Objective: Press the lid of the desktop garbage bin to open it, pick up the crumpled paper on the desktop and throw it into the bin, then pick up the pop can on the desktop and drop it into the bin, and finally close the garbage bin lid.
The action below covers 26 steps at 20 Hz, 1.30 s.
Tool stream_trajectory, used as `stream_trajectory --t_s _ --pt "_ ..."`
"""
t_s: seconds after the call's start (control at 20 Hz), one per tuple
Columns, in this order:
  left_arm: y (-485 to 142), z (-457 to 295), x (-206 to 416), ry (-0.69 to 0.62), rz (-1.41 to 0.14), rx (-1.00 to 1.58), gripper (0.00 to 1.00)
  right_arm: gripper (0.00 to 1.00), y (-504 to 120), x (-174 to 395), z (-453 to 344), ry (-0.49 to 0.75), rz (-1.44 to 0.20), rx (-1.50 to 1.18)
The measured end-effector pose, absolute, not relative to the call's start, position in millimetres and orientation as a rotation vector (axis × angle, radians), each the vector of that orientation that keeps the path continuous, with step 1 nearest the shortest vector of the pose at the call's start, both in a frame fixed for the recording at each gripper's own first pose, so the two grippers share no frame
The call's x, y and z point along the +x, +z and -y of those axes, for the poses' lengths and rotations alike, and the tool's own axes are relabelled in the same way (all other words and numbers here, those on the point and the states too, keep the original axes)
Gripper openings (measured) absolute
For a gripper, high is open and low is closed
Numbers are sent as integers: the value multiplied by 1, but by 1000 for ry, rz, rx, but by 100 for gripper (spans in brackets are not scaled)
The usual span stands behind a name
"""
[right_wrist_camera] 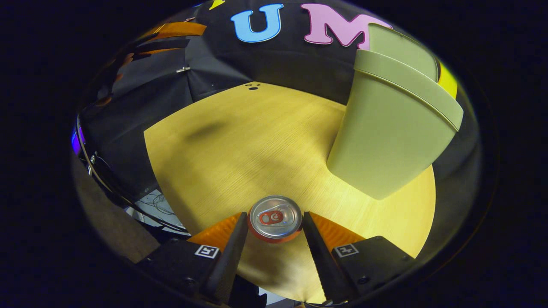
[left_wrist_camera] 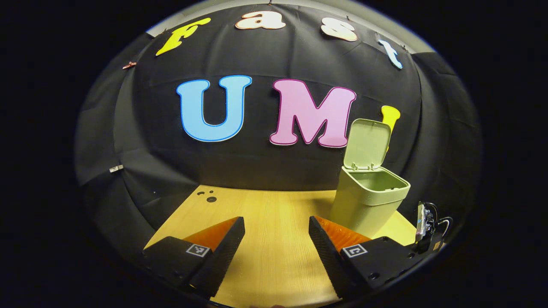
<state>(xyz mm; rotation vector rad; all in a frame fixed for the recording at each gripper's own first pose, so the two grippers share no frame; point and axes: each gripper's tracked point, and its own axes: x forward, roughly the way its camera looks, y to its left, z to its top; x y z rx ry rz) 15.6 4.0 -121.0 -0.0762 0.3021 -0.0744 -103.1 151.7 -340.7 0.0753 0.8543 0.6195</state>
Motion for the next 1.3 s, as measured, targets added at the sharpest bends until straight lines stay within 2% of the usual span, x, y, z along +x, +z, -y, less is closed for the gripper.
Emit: stream_trajectory --t_s 0.4,1.0,1.3 --pt "-120 -1 19 -109 -305 -102 96 82 -283 -88 -133 585 -764 120" --pt "-121 2 17 -122 -307 -102 96 81 -134 -5 -86 504 -461 257" --pt "-118 3 15 -128 -302 -100 96 81 -95 47 -44 412 -329 254"
